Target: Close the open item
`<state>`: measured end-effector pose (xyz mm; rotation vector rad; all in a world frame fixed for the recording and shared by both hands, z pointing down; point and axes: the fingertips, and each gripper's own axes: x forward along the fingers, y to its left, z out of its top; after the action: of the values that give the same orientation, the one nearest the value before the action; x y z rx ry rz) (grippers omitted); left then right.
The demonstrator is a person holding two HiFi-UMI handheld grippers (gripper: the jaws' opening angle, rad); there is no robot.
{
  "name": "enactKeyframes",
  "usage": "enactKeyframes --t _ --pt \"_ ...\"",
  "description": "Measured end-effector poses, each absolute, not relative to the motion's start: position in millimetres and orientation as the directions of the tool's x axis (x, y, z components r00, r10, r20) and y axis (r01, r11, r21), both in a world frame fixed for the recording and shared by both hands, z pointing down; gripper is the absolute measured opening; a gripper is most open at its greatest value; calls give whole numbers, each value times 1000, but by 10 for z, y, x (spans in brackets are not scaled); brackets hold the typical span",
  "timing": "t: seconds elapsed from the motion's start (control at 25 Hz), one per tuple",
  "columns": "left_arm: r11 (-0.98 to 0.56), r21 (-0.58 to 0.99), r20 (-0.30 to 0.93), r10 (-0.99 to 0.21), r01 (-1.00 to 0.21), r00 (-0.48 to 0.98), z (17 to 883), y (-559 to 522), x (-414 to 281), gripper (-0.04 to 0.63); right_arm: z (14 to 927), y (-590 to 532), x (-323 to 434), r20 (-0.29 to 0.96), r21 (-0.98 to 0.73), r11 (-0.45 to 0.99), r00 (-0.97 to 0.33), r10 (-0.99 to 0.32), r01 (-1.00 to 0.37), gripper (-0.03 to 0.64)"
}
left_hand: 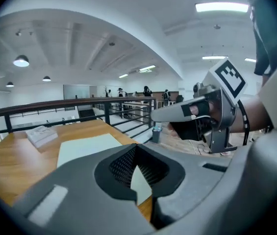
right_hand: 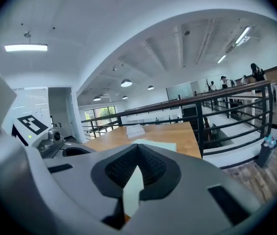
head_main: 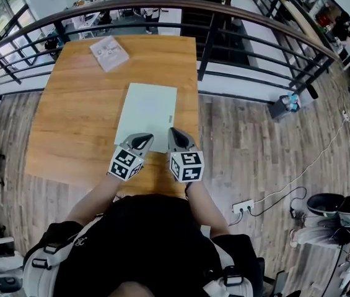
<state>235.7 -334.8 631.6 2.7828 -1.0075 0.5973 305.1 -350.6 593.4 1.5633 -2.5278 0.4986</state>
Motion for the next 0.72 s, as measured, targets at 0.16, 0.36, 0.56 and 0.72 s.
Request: enactKeyframes --t 0.16,0.36,0.56,0.72 --pt "-684 -31 312 -699 -729 643 5842 -3424 2090 3 5442 -3456 3085 164 -136 413 -432 -887 -900 6" --pt "-589 -21 183 -797 -808 576 5296 -3346 1748 3 4903 -3284 3181 25 -49 401 -403 -915 -915 5" --pt "-523 -55 141 -847 -850 512 5058 -3243 1470 2 4865 -3256 3374 10 -49 323 -324 -946 -945 5" --pt "-515 -28 144 -850 -857 507 5027 -3208 1417 3 4861 -3247 3453 5 -57 302 -303 -953 -952 5"
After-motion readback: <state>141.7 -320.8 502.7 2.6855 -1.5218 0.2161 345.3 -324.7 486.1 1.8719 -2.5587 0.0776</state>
